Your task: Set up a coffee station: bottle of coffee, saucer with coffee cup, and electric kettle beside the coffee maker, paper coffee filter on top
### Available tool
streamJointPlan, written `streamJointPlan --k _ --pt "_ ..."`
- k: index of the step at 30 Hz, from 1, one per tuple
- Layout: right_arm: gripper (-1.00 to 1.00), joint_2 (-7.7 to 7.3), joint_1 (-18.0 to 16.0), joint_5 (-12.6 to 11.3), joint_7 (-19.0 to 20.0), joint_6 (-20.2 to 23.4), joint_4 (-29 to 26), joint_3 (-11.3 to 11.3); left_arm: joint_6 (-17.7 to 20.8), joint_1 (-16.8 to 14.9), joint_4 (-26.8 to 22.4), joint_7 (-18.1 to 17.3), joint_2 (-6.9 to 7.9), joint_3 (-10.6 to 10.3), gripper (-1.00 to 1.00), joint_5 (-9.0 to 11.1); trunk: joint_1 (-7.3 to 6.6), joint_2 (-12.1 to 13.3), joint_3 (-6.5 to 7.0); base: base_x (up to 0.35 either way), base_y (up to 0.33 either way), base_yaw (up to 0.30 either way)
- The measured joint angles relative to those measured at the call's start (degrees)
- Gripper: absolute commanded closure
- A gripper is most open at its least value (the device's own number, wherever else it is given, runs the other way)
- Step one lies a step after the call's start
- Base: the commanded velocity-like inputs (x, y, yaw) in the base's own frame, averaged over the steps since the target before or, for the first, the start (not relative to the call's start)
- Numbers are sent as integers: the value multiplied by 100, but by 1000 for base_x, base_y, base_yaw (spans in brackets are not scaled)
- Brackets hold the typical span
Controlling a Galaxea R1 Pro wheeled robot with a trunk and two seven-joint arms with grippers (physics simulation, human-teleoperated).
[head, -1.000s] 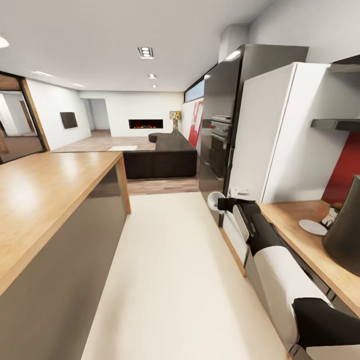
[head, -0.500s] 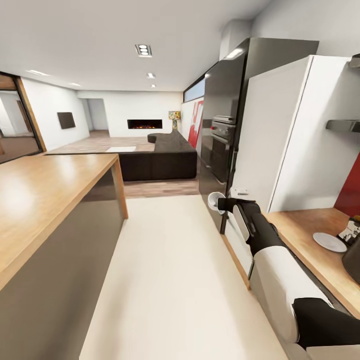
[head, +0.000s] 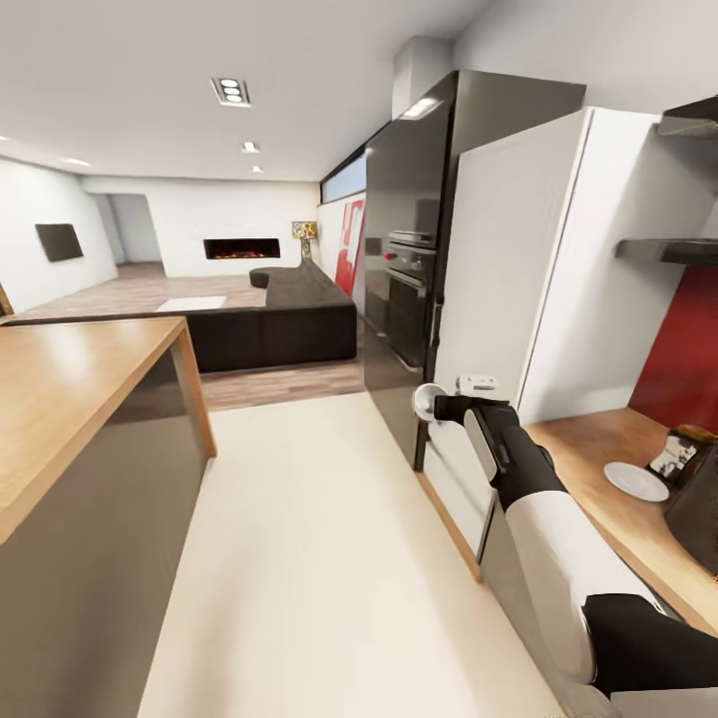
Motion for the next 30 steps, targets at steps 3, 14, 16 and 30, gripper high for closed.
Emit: streamJointPlan --k 3,14,16,30 --pt "100 -1 0 -1 0 0 0 0 -3 0 -1 0 0 0 -100 0 0 0 0 139 241 -280" --pt "100 0 -1 -1 -1 1 1 0 -844 -5 5 -1521 147 -9 -100 206 2 0 0 22 31 -280" --pt "100 1 -1 -2 -1 1 1 0 -855 -9 3 -1901 297 -13 -100 452 2 0 0 0 0 -280" --pt "100 1 -1 -2 -1 1 1 0 -850 -74 12 -2307 420 -29 -100 617 2 0 0 0 0 -280"
